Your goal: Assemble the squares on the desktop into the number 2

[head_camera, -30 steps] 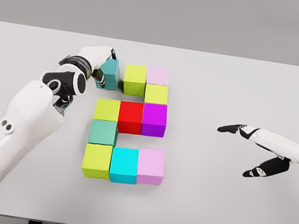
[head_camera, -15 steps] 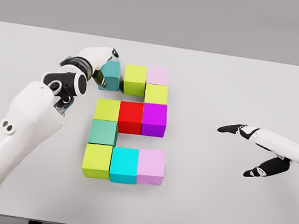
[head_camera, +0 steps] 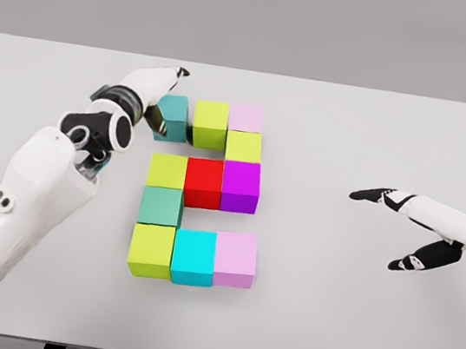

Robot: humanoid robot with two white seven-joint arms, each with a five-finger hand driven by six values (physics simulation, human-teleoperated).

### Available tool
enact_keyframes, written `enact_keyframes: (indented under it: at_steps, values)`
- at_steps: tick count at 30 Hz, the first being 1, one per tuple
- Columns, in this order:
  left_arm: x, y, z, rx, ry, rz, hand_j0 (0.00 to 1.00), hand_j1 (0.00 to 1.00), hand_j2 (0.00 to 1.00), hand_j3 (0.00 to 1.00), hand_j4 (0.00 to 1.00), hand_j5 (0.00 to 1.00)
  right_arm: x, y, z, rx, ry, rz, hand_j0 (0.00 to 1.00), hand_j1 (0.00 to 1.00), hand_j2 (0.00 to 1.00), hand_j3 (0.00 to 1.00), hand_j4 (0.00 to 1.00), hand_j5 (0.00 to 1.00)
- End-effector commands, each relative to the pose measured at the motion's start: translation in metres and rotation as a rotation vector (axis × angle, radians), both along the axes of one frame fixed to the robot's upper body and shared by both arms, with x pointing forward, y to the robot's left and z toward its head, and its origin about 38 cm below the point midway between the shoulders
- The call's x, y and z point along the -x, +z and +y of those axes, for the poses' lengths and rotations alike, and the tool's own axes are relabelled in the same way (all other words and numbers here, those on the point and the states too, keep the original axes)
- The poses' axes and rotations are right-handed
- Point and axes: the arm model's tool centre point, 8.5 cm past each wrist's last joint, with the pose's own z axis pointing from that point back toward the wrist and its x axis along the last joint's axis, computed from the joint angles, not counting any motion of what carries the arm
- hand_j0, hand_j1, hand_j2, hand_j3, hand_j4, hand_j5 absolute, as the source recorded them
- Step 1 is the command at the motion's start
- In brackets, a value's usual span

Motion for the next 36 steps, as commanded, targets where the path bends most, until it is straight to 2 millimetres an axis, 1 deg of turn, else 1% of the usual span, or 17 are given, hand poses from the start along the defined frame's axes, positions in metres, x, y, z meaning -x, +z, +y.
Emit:
enact_keyframes:
  at_steps: [1,2,4,6,8,9,10,11,13,16,18,21,24,26,28,31,36]
  values:
    - [0.002,0.008,0.007,-0.002,-0.008,-0.020,1.00,1.00,1.00,1.00,1.00,1.00,-0.001,0.000,0.000,-0.010,-0.004,0.002,1.00,1.00,1.00,1.00,1.00,1.00]
    - [0.003,0.009,0.009,0.001,-0.010,-0.020,1.00,1.00,1.00,1.00,1.00,1.00,0.000,0.001,0.001,-0.010,-0.003,0.001,1.00,1.00,1.00,1.00,1.00,1.00]
    - [0.008,0.018,0.023,0.034,-0.029,-0.011,1.00,1.00,1.00,1.00,1.00,1.00,0.000,0.002,0.003,-0.014,0.004,-0.003,1.00,1.00,1.00,1.00,1.00,1.00]
    - [0.013,0.024,0.040,0.055,-0.039,0.006,1.00,1.00,1.00,1.00,1.00,1.00,-0.001,0.001,0.002,-0.014,0.000,-0.002,1.00,1.00,1.00,1.00,1.00,1.00]
    - [0.018,0.031,0.065,0.077,-0.043,0.037,1.00,1.00,1.00,1.00,1.00,1.00,0.000,0.002,0.004,-0.016,0.007,-0.004,1.00,1.00,1.00,1.00,1.00,1.00]
    - [0.019,0.032,0.073,0.075,-0.035,0.046,1.00,1.00,1.00,1.00,1.00,1.00,-0.001,0.002,0.001,-0.012,-0.002,-0.003,1.00,1.00,1.00,1.00,1.00,1.00]
    - [0.019,0.033,0.079,0.068,-0.028,0.046,1.00,1.00,1.00,1.00,1.00,1.00,-0.001,0.002,-0.002,-0.008,-0.009,-0.003,1.00,1.00,1.00,1.00,1.00,1.00]
    - [0.019,0.034,0.085,0.054,-0.019,0.047,1.00,1.00,1.00,1.00,1.00,1.00,-0.002,0.006,-0.001,-0.012,-0.006,-0.015,1.00,1.00,1.00,1.00,1.00,1.00]
    - [0.018,0.036,0.087,0.049,-0.017,0.043,1.00,1.00,1.00,1.00,1.00,1.00,-0.001,0.006,0.002,-0.016,0.000,-0.014,1.00,1.00,1.00,1.00,1.00,1.00]
    - [0.021,0.031,0.107,-0.010,0.009,0.062,1.00,1.00,1.00,1.00,1.00,1.00,-0.001,0.003,-0.001,-0.012,-0.009,-0.007,1.00,1.00,1.00,1.00,1.00,1.00]
    - [0.023,0.023,0.108,-0.053,-0.009,0.093,1.00,1.00,1.00,1.00,1.00,1.00,0.000,0.004,0.001,-0.016,-0.002,-0.011,1.00,1.00,1.00,1.00,1.00,1.00]
    - [0.022,0.024,0.107,-0.073,-0.049,0.152,1.00,1.00,1.00,1.00,1.00,1.00,-0.001,0.004,0.000,-0.015,-0.006,-0.010,1.00,1.00,1.00,1.00,1.00,1.00]
    - [0.022,0.025,0.094,-0.086,-0.114,0.217,1.00,1.00,1.00,1.00,1.00,1.00,-0.001,0.004,0.001,-0.017,-0.003,-0.011,1.00,1.00,1.00,1.00,1.00,1.00]
    - [0.022,0.024,0.095,-0.081,-0.119,0.240,1.00,1.00,1.00,1.00,1.00,1.00,-0.001,0.004,0.001,-0.017,-0.003,-0.011,1.00,1.00,1.00,1.00,1.00,1.00]
    - [0.023,0.018,0.094,-0.090,-0.125,0.267,1.00,1.00,1.00,1.00,1.00,1.00,-0.001,0.004,0.001,-0.015,-0.003,-0.011,1.00,1.00,1.00,1.00,1.00,1.00]
    - [0.022,0.017,0.086,-0.111,-0.152,0.301,1.00,1.00,1.00,1.00,1.00,1.00,-0.001,0.004,0.001,-0.015,-0.003,-0.011,1.00,1.00,1.00,1.00,1.00,1.00]
    - [0.020,0.008,0.089,-0.137,-0.143,0.321,1.00,1.00,1.00,1.00,1.00,1.00,-0.001,0.004,0.001,-0.015,-0.003,-0.011,1.00,1.00,1.00,1.00,1.00,1.00]
